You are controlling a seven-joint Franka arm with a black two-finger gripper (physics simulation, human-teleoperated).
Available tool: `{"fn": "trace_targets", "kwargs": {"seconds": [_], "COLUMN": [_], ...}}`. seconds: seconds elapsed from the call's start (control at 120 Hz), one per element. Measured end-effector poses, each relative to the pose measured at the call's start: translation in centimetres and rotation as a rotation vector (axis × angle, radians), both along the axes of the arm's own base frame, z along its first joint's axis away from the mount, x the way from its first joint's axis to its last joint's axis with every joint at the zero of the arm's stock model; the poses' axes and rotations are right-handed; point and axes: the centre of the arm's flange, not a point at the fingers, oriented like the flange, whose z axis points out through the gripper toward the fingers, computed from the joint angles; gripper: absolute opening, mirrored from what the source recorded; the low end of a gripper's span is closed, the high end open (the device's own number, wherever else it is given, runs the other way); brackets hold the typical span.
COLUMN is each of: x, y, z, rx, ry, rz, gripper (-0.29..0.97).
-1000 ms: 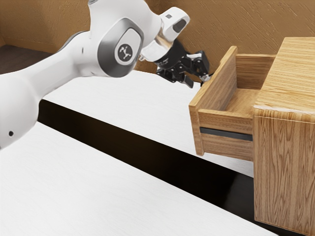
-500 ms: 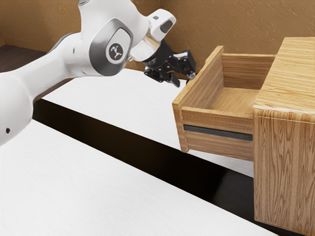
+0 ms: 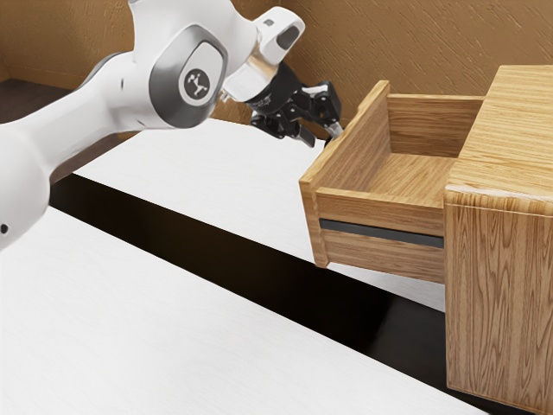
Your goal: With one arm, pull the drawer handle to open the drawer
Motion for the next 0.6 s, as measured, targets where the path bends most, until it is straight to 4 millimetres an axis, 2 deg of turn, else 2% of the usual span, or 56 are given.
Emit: {"fn": "trace_targets", "kwargs": {"seconds": [0.333,0.6], "x": [-0.4,-0.5], "y": [-1.0,-1.1], "z": [0.8,1.0], "rx": [0.001,0.002], "ry": [-0.012,-0.015], "rz": [-0.020,-0.020], "gripper": [0.33,0.34]}}
